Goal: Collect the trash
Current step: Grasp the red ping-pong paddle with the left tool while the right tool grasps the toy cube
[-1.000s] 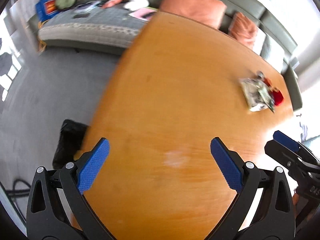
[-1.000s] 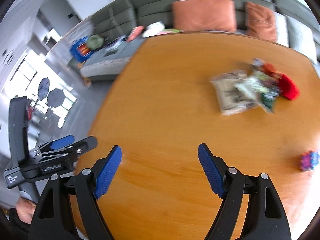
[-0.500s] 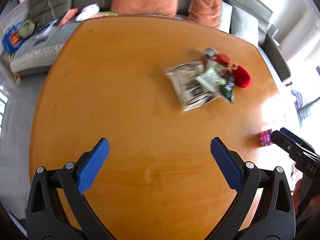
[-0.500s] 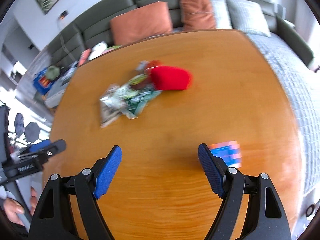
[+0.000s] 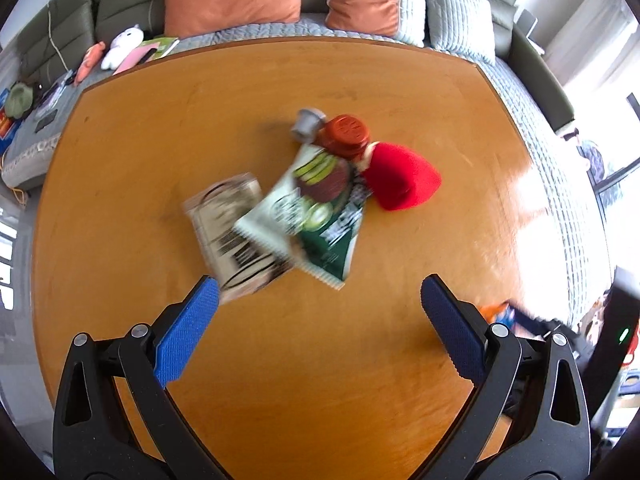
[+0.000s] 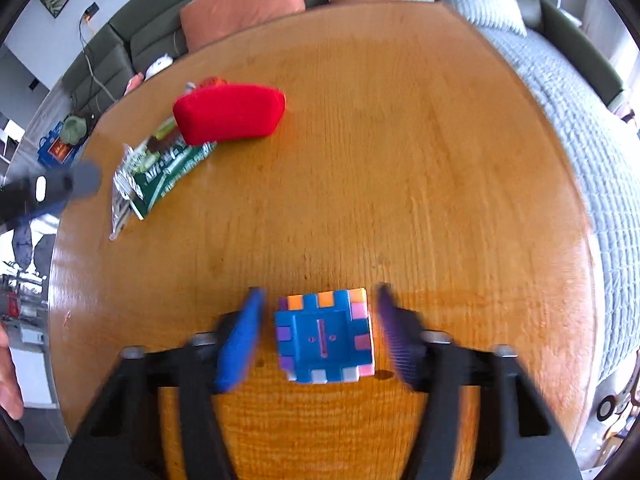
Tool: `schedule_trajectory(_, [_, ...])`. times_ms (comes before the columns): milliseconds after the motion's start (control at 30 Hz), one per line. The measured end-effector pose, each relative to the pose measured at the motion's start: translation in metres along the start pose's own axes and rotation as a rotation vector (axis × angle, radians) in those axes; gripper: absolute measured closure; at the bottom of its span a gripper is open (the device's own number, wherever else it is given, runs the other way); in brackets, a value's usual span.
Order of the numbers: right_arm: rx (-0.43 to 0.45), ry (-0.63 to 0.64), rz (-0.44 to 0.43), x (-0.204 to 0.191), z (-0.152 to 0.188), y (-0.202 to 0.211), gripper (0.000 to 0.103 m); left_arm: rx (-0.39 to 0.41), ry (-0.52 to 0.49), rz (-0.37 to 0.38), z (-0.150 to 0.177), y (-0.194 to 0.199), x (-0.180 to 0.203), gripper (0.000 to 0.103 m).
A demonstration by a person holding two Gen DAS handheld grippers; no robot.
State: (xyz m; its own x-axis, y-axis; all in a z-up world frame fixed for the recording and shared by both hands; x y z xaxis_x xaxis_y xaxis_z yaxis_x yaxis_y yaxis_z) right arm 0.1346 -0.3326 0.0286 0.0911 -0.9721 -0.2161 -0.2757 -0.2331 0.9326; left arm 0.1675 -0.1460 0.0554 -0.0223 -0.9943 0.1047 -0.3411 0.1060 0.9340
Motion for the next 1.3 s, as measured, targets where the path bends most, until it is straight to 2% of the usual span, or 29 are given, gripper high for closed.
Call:
schedule_trajectory(100, [0.033, -0.029, -0.048, 0.009, -0.005, 0.005, 0.059, -0.009, -0.006, -0.009, -0.015, -0.011, 0.018, 0.006])
schedule_trajectory(267, [0.062, -0.072, -0.073, 0.029, -0.018, 0.017, 0.059, -0.027, -0.047, -0.026, -0.042, -0.037, 0.050, 0.006])
schedule_trajectory(400, [0.077, -0.098, -0.087, 0.041, -0.021, 0.024, 0.062, -0.045, -0.119, -0.082, -0.058, -0.060, 0.066, 0.006])
schedule_trajectory(467, [0.079, -0.112, -0.093, 0.044, -0.024, 0.023, 0.062, -0.074, -0.110, -0.096, -0.067, -0.074, 0.068, 0.006])
schedule_trajectory(567, [0.073, -0.125, -0.095, 0.050, -0.024, 0.022, 0.062, -0.093, -0.092, -0.093, -0.073, -0.086, 0.070, 0.005])
schedule_trajectory(700, [0.076, -0.125, -0.100, 0.048, -0.023, 0.023, 0.062, -0.105, -0.126, -0.120, -0.068, -0.096, 0.075, 0.006])
schedule_trajectory(733, [0.079, -0.126, -0.099, 0.046, -0.022, 0.024, 0.062, -0.093, -0.130, -0.125, -0.066, -0.096, 0.074, 0.010])
schedule_trajectory(767, [0.080, -0.128, -0.101, 0.045, -0.022, 0.025, 0.062, -0.078, -0.137, -0.130, -0.065, -0.094, 0.074, 0.020])
schedule_trajectory(1100, [0.104, -0.114, -0.092, 0.030, -0.019, 0.039, 0.062, -0.025, -0.090, -0.016, -0.059, -0.059, 0.058, 0.021])
schedule_trajectory(1300, [0.126, -0.076, -0.088, 0.005, -0.017, 0.052, 0.062, 0.023, -0.050, 0.033, -0.036, -0.022, 0.036, 0.021])
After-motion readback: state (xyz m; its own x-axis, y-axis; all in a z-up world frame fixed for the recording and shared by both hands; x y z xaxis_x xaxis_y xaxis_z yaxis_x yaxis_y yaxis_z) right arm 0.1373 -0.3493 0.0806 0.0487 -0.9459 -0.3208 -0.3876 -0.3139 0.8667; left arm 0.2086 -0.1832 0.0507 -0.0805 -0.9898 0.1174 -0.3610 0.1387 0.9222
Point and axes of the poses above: each gripper's, at about its wrist camera, not at the fingertips, and y roughly against the way its jaws point, x to its right, z to its underside, the point moved 3 cm from there along -y, roughly the way its jaws point, and after that the axes turned 3 degrees about y, right-handed, at the moved point
